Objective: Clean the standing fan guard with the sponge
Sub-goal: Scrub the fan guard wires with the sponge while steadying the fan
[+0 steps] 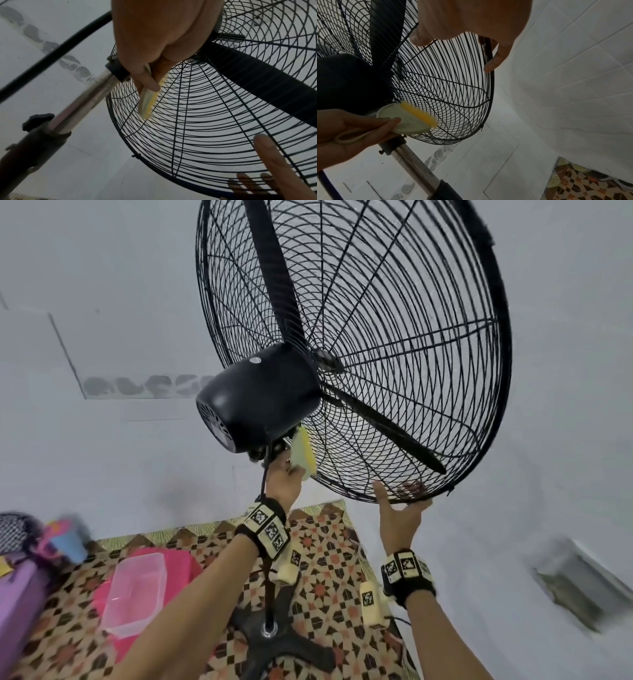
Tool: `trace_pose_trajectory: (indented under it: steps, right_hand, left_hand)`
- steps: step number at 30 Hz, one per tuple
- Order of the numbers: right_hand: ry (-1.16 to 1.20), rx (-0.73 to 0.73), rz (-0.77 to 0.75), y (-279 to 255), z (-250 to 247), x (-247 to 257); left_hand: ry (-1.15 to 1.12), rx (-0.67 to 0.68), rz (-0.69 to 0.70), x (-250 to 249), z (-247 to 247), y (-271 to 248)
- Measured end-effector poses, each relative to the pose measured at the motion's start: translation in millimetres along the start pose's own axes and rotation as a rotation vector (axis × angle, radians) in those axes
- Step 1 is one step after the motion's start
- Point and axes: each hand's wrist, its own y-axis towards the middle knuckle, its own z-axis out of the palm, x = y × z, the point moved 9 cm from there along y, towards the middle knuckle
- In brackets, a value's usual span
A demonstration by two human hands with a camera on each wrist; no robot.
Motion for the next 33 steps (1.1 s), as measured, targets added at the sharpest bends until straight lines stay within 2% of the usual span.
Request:
trace_pose_trajectory:
  steps: [3,4,7,11,15,20,22,25,27,31,33]
  right_hand:
    - [0.009,-0.014,0.003,0.5,-4.2,-0.1]
    - [0.011,-0.013,0.006,0.1,-4.0,-0.8]
    - [0.030,0.002,-0.008,-3.2,-3.0,-0.3]
    - [0.041,-0.009,-0.073,-5.5,-2.7,10.9]
    - [0.046,-0.025,-0.074,-6.1,-4.8,9.6]
    - [0.057,-0.031,-0.051,-10.6,-3.6,5.4]
    - [0.067,-0.028,-0.070,-10.5,-4.1,6.9]
    - [0.104,-0.026,-0.103,-8.5,-5.5,9.3]
    - [0.108,-0.026,-0.116,-8.1,-4.6,9.2]
    - [0.089,-0.037,-0.130,-10.3,-4.1,10.0]
    - [0.078,-0.031,-0.149,-9.8,-4.7,13.8]
  left_hand:
    - [0.038,0.125,0.058,-1.6,3.5,-9.9]
    - [0.052,0.128,0.060,2.3,-0.3,-11.1]
    - [0.016,0.017,0.033,4.8,-14.7,-3.5]
    - [0.071,-0.001,0.070,-14.6,-6.2,2.0]
    - [0.084,0.143,0.086,-16.5,-3.6,-4.3]
    - [-0.003,-0.032,0.074,-12.6,-14.8,3.9]
    - [-0.016,-0.023,0.100,-22.0,-6.8,2.9]
    - [-0.018,0.068,0.090,-29.1,-2.9,-3.5]
    - [0.026,0.087,0.099,-29.6,-7.3,-7.8]
    - [0.265,-0.058,0.188,-37.1,-18.1,-12.8]
    - [0.287,-0.090,0.200,-42.9,-11.6,-13.4]
